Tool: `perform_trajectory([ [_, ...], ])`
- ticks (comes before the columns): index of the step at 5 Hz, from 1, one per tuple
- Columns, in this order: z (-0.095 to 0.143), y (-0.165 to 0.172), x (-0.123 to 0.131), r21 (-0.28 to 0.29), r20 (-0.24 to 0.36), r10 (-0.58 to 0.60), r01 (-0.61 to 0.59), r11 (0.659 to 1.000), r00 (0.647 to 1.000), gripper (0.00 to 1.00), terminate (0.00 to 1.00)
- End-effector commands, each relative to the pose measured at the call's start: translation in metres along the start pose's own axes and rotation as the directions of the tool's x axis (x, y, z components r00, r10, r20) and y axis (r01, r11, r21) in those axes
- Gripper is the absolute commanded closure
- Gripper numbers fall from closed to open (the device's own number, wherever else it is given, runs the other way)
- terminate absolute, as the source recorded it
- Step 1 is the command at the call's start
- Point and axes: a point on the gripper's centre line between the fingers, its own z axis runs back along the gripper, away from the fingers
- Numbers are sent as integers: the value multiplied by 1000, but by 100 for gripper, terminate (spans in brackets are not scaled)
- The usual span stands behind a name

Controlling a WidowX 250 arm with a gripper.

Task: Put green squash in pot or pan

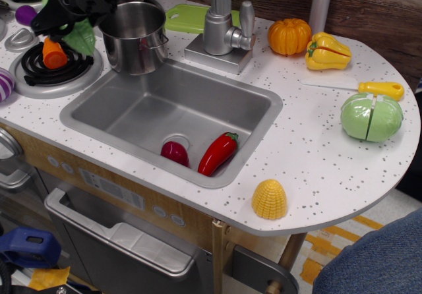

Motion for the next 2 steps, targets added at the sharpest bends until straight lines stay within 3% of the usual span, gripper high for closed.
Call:
perform_trajectory([
  [1,-10,-22,28,-135,67,-37,46,990,997,100,0],
  [2,-21,-33,37,-177,140,-68,92,980,988,100,100],
])
